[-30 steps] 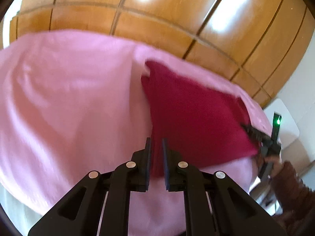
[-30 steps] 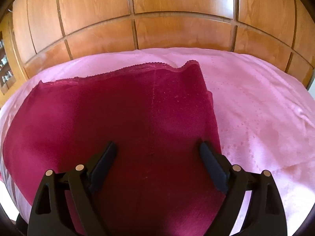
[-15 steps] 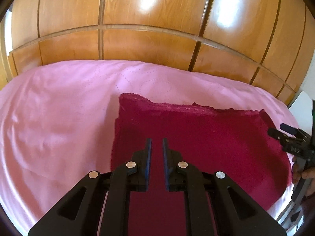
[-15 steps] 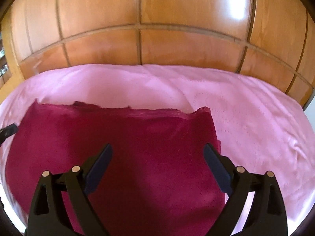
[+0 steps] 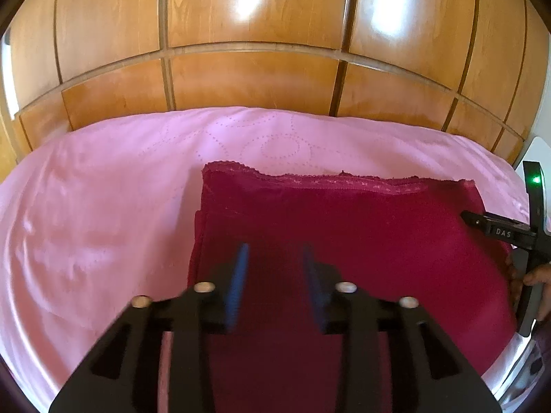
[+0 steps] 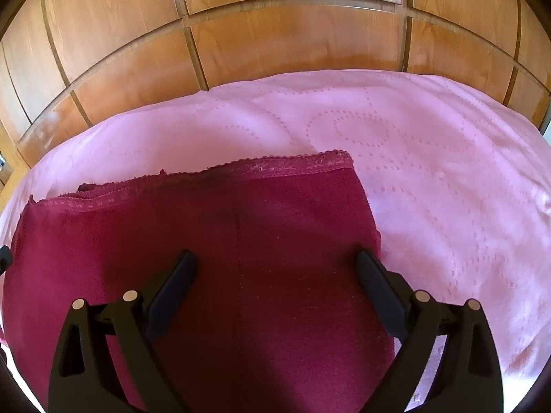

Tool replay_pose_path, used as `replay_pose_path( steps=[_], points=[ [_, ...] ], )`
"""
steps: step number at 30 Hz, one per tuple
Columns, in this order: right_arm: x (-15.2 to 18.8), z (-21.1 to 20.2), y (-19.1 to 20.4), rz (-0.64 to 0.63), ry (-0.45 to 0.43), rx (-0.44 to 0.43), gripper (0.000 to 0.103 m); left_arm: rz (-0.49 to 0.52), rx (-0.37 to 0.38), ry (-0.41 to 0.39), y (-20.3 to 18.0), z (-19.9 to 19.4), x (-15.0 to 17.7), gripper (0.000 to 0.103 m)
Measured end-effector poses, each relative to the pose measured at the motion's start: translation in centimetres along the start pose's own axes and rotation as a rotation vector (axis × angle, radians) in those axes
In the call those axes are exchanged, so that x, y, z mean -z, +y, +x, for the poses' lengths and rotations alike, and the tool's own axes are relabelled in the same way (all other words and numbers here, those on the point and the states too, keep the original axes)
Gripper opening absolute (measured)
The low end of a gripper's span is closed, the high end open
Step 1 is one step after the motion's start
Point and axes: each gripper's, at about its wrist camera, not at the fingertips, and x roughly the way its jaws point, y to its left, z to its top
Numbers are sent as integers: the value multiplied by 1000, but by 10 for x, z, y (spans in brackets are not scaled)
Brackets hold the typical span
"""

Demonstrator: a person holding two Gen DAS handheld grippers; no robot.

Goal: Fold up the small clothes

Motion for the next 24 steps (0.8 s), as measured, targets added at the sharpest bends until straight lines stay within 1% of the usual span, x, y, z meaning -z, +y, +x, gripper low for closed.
replay_pose_path(
  steps=[3,14,18,20,22,24],
  points=[
    [2,-1,0,-2,-6,-1,95,-3,6,5,0,0,-1,35],
    [1,2,0,4,-14,-11,96,39,-34,4,2,-6,-4,35],
    [1,2,-1,7,-16,-19,97,36,-44,43,14,-4,-4,35],
    [1,1,-1,8,-17,-19,97,-17,-11,74,30,-2,-8,35],
    [2,1,-1,7,-19,-18,98,-158,48,100,63,1,-13,35],
    [3,0,-1,9,-22,-19,98,-271,152,105,88,2,-17,35]
  ],
)
